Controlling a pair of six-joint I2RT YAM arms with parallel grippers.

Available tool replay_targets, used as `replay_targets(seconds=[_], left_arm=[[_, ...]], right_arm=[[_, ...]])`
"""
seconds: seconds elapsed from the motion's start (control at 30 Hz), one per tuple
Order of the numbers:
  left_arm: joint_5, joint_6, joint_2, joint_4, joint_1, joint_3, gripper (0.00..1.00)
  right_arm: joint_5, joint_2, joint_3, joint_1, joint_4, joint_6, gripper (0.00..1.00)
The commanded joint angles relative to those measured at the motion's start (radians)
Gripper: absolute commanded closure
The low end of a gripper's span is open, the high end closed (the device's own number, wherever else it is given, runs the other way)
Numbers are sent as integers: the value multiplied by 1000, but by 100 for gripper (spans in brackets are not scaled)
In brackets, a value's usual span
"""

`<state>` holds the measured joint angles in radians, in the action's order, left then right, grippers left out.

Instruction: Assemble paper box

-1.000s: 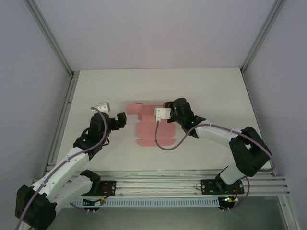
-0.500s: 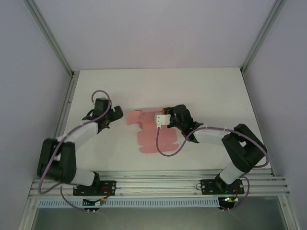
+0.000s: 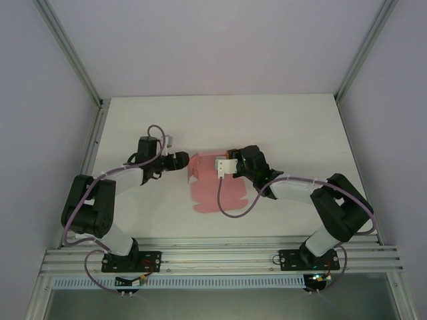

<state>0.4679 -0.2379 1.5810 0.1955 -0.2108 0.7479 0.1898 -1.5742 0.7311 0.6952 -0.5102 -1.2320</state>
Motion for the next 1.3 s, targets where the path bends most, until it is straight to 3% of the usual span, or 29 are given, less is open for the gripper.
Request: replay_targets(seconds=[0.0,0.1,0.3,0.4,0.63,0.87,1.13,1.27], left_arm=[[128,67,-25,42,-36,-20,32],[134,55,-49,65,-48,-52,40],[194,22,-118,147,-82,-115,43],[177,53,-136,105,-117,-121,50],[114,55,-61,201,-147,-79,59],[17,90,-11,224,-170,-61,63],[-34,97,-45,291,-215,-171,60],[-69,97,-77,314,-217,-231,59]], right_arm=[[12,14,-10,10,-45,29,100],[38,14,-4,8,-36,14,100],[45,22,-7,13,-35,4,100],[70,17,-10,13,-51,7,100],[43,13,9,13,-36,-1,100],[47,29,-60,51,-86,-24,100],[249,-45,-148,119,-194,5,100],[294,-71,-197,154,-247,-2,100]])
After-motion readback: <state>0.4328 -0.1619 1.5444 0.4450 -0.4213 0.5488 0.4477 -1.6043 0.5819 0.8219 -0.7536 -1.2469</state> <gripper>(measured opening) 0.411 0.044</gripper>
